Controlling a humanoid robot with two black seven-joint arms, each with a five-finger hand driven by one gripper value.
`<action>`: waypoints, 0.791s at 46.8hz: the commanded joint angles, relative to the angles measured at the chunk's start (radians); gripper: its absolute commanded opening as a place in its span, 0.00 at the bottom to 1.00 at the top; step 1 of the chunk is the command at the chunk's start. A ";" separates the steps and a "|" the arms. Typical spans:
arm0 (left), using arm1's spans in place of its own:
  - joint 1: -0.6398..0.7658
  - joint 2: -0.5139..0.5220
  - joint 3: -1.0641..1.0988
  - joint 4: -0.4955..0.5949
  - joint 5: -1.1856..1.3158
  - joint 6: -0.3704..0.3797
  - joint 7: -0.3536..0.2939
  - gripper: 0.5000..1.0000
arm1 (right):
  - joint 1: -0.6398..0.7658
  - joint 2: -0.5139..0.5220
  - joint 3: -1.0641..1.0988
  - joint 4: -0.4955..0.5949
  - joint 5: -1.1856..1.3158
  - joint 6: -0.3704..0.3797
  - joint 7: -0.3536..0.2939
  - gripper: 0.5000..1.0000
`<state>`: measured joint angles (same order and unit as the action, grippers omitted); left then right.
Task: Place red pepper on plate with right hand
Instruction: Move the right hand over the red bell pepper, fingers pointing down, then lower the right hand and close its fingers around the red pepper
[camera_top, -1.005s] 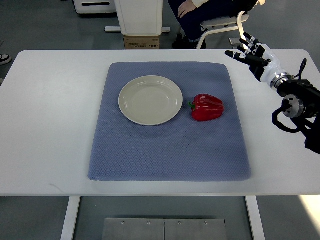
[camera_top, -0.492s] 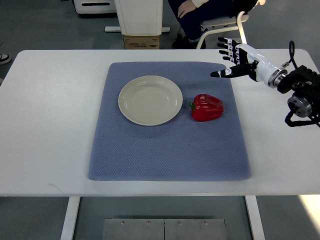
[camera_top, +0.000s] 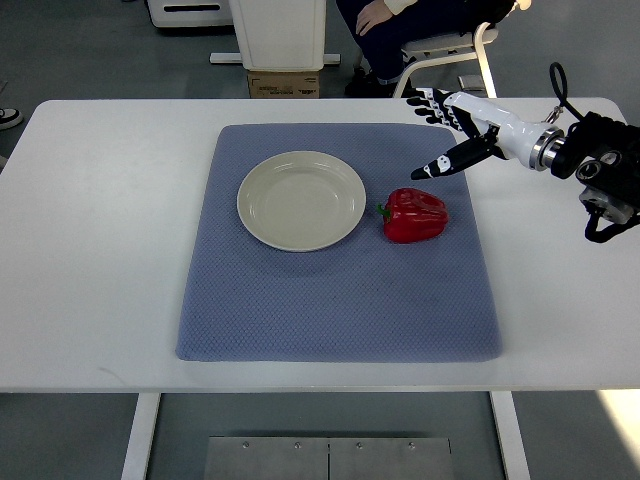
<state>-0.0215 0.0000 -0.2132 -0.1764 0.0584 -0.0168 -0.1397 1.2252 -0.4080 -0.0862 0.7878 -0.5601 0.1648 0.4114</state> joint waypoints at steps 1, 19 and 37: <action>0.000 0.000 0.000 0.000 0.000 0.000 0.000 1.00 | 0.022 0.000 -0.041 0.001 -0.020 -0.002 0.000 1.00; 0.000 0.000 0.000 0.000 0.000 0.000 0.000 1.00 | 0.108 0.001 -0.254 0.017 -0.021 -0.007 0.014 1.00; 0.000 0.000 0.000 0.000 0.000 0.000 0.000 1.00 | 0.142 0.046 -0.320 0.018 -0.023 -0.007 0.010 1.00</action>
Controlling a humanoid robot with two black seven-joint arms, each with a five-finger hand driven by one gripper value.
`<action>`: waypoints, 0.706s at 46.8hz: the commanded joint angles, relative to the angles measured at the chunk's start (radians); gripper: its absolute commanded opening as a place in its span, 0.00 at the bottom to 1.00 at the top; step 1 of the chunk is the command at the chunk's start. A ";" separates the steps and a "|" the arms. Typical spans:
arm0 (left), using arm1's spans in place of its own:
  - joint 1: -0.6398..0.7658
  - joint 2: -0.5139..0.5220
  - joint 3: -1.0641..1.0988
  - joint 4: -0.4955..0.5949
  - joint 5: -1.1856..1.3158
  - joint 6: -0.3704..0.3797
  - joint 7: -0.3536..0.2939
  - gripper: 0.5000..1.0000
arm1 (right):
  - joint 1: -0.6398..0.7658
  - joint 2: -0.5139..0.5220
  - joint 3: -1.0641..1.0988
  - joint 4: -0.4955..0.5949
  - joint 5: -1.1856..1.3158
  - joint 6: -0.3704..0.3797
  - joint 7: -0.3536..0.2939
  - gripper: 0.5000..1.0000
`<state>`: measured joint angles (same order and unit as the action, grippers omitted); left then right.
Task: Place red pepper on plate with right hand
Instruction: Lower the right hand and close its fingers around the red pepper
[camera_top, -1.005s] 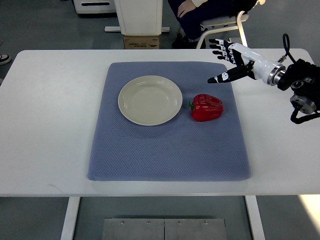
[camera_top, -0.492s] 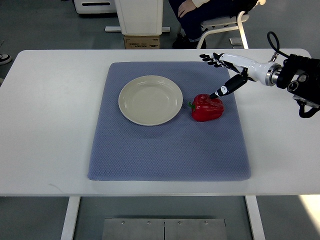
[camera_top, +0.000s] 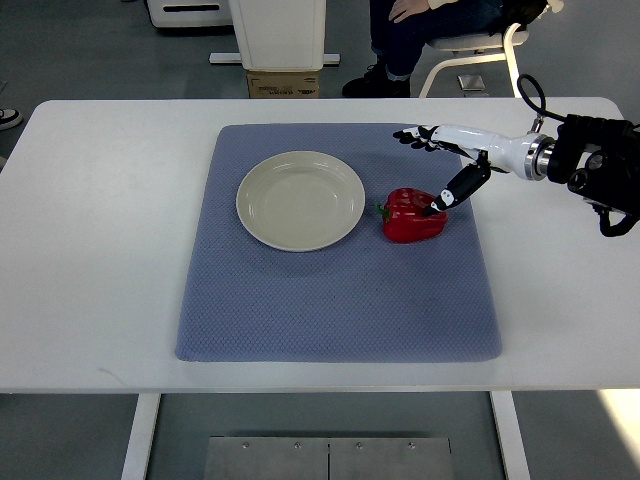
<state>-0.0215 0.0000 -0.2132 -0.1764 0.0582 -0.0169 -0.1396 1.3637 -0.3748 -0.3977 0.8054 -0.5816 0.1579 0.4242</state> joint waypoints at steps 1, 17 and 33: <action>0.000 0.000 0.000 0.000 0.000 0.000 0.000 1.00 | 0.005 0.017 -0.013 -0.002 -0.001 0.000 -0.002 1.00; 0.000 0.000 0.000 0.000 0.000 -0.001 0.000 1.00 | 0.029 0.054 -0.104 -0.006 -0.023 -0.046 -0.001 1.00; 0.000 0.000 0.000 0.000 0.000 0.000 0.000 1.00 | 0.021 0.088 -0.159 -0.022 -0.023 -0.089 0.001 1.00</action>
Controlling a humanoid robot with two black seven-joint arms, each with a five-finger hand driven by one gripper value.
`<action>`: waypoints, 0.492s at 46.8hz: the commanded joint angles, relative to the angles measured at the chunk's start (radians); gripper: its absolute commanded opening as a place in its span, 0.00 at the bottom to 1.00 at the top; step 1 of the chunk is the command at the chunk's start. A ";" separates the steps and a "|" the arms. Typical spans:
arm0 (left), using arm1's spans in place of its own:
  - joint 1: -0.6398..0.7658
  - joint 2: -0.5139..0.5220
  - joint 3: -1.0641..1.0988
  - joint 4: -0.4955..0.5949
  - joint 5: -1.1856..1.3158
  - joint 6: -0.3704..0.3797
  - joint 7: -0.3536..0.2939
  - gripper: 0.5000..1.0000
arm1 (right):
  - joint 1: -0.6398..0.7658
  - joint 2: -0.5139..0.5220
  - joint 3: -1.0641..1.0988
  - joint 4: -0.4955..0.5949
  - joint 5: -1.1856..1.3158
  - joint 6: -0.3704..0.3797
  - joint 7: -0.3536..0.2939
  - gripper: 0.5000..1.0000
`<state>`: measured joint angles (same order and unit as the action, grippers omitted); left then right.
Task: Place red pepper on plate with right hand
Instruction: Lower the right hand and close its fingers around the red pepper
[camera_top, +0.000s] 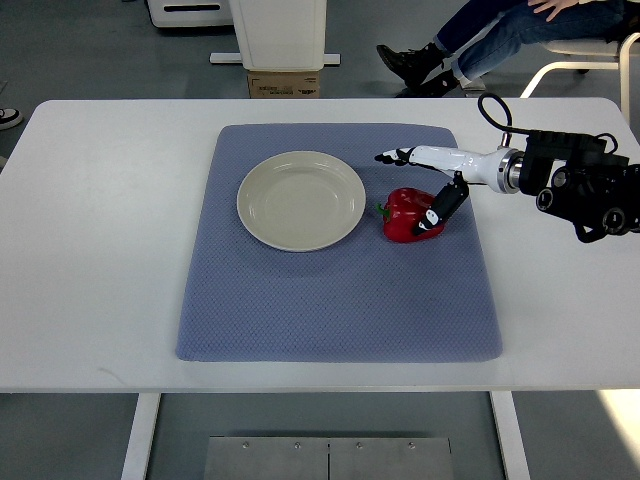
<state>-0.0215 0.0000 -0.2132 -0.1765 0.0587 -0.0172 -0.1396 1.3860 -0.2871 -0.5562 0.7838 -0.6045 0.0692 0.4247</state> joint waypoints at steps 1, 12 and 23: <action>0.000 0.000 0.000 0.000 0.000 0.000 0.000 1.00 | -0.001 0.000 -0.001 -0.001 0.000 0.000 0.000 1.00; 0.000 0.000 0.000 0.000 0.000 0.000 0.000 1.00 | -0.005 0.003 -0.001 0.000 -0.001 0.000 0.000 1.00; 0.000 0.000 0.000 0.000 0.001 0.000 0.000 1.00 | -0.019 0.006 -0.001 -0.005 -0.003 -0.002 -0.001 0.91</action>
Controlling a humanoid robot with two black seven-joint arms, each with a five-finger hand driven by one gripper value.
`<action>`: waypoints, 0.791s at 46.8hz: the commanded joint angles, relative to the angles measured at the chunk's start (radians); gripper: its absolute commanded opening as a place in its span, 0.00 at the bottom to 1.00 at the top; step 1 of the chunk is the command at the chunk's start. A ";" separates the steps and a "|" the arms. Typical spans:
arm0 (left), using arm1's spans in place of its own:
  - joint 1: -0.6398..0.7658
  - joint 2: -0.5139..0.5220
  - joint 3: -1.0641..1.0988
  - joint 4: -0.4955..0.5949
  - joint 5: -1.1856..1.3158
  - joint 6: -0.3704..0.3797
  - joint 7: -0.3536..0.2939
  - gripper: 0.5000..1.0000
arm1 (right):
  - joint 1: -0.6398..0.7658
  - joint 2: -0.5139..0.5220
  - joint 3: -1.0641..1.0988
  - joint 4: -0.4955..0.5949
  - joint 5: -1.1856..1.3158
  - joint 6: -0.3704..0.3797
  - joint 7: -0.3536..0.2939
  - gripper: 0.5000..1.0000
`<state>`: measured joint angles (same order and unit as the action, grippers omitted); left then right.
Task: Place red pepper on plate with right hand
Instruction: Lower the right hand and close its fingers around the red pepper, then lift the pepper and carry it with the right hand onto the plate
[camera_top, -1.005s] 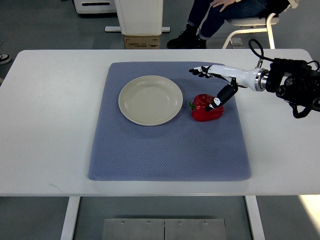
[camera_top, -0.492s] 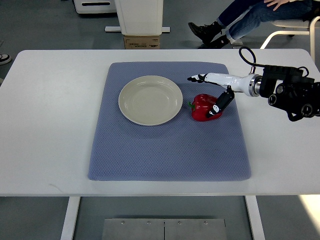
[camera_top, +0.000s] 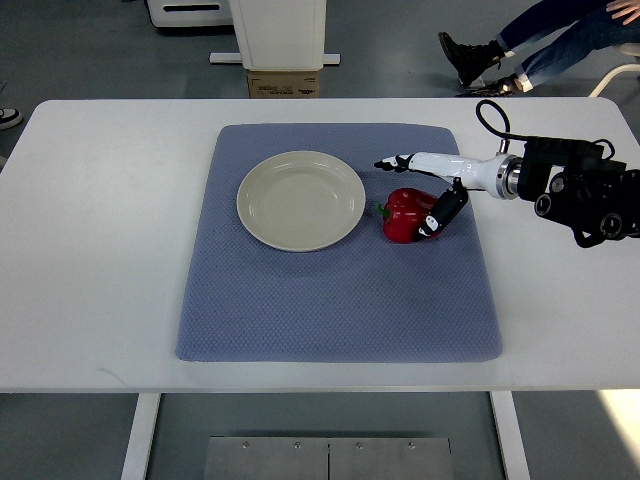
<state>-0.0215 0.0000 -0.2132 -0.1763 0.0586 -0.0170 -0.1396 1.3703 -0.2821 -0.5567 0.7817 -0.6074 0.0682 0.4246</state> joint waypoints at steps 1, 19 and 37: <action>0.000 0.000 0.000 0.000 0.001 0.000 0.000 1.00 | -0.007 0.003 0.000 -0.006 0.000 -0.001 -0.001 0.90; 0.000 0.000 0.000 0.000 0.000 0.000 0.000 1.00 | -0.019 0.004 -0.002 -0.015 0.000 -0.001 -0.001 0.49; 0.000 0.000 0.000 0.000 0.000 0.000 0.000 1.00 | -0.025 0.003 0.003 -0.021 0.001 -0.001 -0.001 0.00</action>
<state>-0.0215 0.0000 -0.2132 -0.1765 0.0582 -0.0169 -0.1396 1.3439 -0.2771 -0.5565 0.7627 -0.6074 0.0676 0.4237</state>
